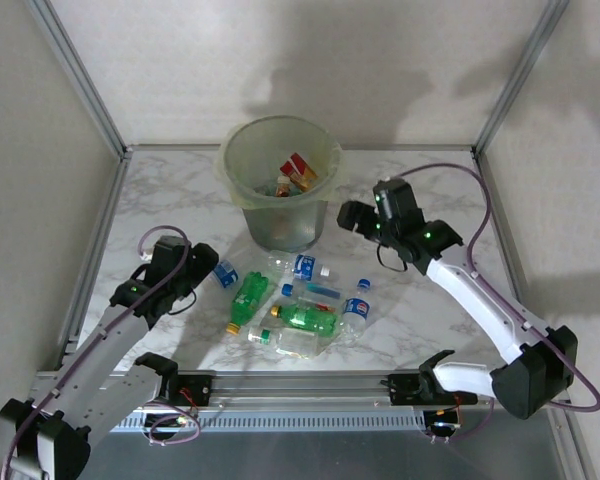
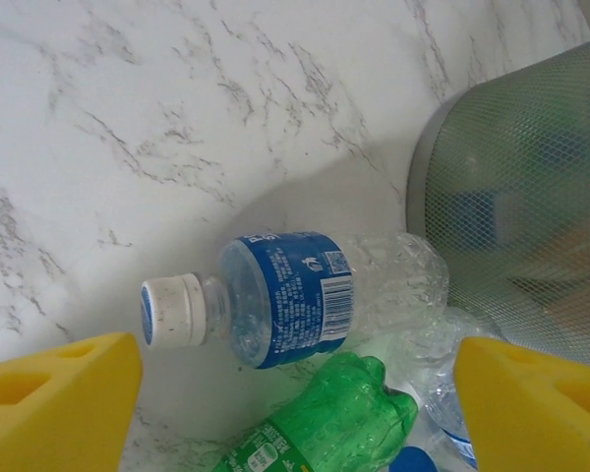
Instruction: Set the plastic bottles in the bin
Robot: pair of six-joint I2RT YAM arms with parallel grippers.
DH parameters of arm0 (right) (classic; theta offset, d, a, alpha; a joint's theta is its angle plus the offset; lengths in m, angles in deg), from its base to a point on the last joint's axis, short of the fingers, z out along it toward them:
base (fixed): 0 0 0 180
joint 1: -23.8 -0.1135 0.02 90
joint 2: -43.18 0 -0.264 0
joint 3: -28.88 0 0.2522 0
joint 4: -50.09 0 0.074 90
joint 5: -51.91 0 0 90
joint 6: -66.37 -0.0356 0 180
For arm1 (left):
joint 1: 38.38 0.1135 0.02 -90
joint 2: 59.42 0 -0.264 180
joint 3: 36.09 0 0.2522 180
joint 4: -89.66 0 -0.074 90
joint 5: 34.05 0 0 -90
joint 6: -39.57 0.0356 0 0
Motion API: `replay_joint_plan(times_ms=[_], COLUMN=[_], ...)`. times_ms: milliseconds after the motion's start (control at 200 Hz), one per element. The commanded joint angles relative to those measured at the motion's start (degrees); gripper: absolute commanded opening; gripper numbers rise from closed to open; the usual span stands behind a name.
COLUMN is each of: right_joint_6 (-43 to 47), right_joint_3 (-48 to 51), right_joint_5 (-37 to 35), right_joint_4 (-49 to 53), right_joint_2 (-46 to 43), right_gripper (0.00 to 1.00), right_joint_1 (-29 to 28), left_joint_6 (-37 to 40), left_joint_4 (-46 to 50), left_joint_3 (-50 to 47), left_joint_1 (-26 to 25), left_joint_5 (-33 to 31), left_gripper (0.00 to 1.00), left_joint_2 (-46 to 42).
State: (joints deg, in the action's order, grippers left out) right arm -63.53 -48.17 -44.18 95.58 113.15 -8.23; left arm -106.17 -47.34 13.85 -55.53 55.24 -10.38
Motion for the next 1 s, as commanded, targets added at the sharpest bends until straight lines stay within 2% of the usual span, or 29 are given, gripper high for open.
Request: replay_joint_plan(times_ms=[0, 365, 666, 996], right_joint_6=[-3.2, -8.4, -12.6, -13.4], right_joint_3=[4.3, 13.1, 18.4, 21.1], right_joint_5=[-3.6, -0.8, 3.1, 5.3], right_joint_4=[4.4, 7.8, 4.0, -0.9], right_joint_2=[-3.1, -0.5, 3.2, 8.1], right_gripper=[0.83, 0.84, 0.78, 0.74], right_joint_1=[-0.2, -0.4, -3.9, -4.0], left_joint_6=[-0.2, -0.2, -0.2, 0.2], left_joint_4=[-2.3, -3.0, -3.7, -3.4], left_joint_3=[-1.0, -2.2, -2.2, -1.2], left_joint_1=[0.4, 0.4, 0.3, 0.3], left_joint_5=[1.5, 2.6, 2.7, 2.4], left_gripper=[0.81, 0.78, 0.76, 0.76], left_joint_2=[0.6, 0.4, -0.9, -2.2])
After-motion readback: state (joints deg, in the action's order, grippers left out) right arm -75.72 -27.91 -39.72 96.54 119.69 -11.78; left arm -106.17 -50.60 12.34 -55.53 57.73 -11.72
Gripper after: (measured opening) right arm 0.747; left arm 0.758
